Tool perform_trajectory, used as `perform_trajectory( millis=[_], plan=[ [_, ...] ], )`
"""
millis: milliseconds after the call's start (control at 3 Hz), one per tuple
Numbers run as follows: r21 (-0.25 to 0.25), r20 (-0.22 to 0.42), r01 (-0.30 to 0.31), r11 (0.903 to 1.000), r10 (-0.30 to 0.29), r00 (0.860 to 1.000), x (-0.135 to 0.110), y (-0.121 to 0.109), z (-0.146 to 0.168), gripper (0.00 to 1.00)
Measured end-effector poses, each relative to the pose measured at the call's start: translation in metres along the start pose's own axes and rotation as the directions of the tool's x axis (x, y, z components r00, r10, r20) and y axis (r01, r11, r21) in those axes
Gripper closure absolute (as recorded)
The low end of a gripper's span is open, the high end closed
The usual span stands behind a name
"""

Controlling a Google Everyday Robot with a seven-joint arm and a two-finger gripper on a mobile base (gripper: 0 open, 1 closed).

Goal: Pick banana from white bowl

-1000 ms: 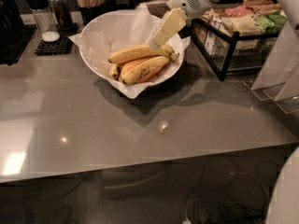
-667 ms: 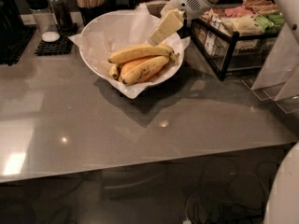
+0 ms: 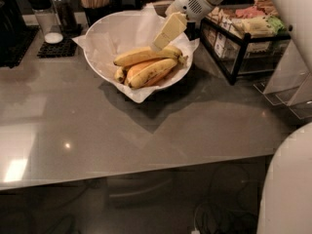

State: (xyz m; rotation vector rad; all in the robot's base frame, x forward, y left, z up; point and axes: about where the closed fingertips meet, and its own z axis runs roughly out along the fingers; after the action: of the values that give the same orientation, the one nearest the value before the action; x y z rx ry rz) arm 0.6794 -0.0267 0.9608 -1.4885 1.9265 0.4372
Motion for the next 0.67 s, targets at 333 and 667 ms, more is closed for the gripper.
perform_trajectory(
  millis=[333,667],
  plan=[
    [-0.020,-0.010,-0.011,0.9997,0.010,1.000,0.005,-0.007,0.016,0.20],
    [-0.040,-0.019,-0.029,0.9988,0.028,0.999,0.013,-0.010,0.029,0.17]
  ],
)
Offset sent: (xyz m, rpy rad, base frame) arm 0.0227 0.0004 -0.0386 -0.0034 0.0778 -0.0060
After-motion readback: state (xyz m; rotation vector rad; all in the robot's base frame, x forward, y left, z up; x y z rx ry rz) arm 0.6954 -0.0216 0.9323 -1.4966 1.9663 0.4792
